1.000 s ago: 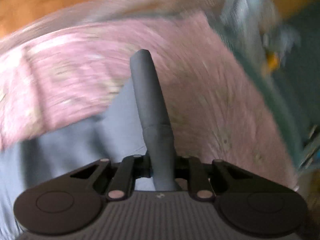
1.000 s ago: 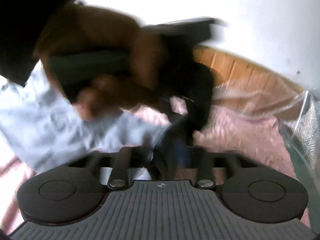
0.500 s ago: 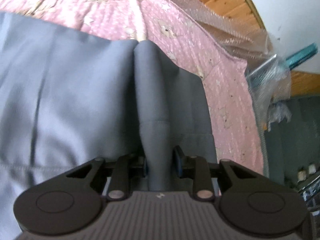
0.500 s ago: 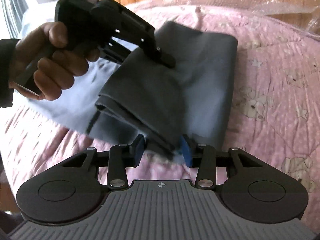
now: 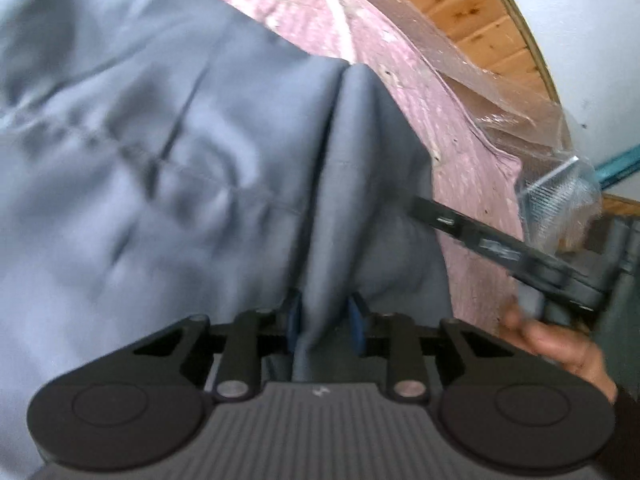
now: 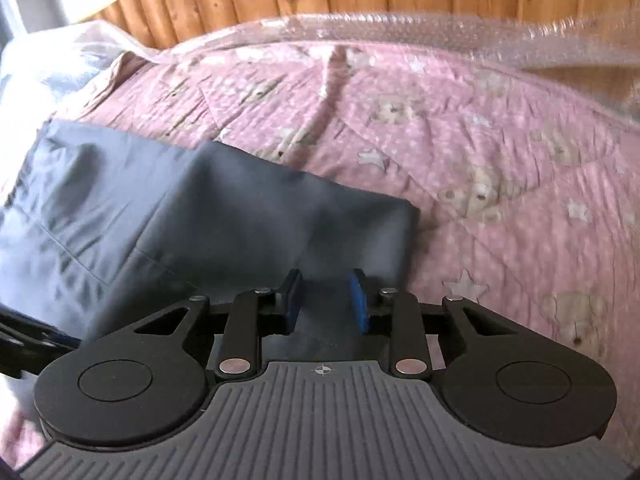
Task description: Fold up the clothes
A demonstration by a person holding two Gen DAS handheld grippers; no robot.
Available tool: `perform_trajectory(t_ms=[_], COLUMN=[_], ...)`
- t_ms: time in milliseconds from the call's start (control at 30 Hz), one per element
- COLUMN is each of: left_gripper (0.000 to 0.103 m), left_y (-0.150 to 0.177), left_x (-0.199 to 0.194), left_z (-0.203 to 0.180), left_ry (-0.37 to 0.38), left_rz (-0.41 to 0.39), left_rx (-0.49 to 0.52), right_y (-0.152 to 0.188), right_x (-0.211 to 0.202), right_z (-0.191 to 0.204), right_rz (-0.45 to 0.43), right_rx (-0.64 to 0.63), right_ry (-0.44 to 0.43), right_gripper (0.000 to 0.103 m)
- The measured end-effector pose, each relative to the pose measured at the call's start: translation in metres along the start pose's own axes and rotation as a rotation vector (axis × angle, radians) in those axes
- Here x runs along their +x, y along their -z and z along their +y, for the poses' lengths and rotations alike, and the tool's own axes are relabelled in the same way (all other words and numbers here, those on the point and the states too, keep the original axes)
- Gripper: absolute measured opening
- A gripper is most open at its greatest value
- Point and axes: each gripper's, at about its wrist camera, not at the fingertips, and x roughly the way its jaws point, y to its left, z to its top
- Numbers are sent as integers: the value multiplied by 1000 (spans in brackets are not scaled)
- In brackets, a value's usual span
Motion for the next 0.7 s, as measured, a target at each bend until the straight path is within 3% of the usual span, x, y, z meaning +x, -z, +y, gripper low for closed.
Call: perform_trajectory(t_ms=[67,167,233,300,367,400,467,500,633,700], left_gripper=[30,29,27,26,28,28,30,30,30,30], left_y=[14,34,32,26,28,31,36,39,48,48], left_x=[-6,-15,-17,-20,-33,-40,-55,-62,-93,-106], left_z=[-5,-11,-6,-5,-7,-7,-8,-8,12,22], left_ry=[-36,-84,-68,-73,-108,-124,-157,-173,-193,-183], left_rz=[-15,-38,-48,-41,-52,-58,-69,-75,-109,-117], left_rx=[44,100,36,-39,-42,-47,-57,-62,-136,-153], right_y=[5,46,82,88,92,93,97,99,107,116], right_x=[-20,-44,-45,-52,-52,-51,-51,-50,-52,-54], right_z=[-8,-10,-3,-7,-13,-17,-23,-27,-23,-28], right_rz=[-15,7,10,-5,1,3,8,11,21,-3], right_rx=[79,113,33,55,110,138,193,221,268,376], right_ry=[-52,-164,-169,-175,-207,-223,-255,-271,-338,-356], right_gripper=[35,35,34,36,61,80,76,64,64,64])
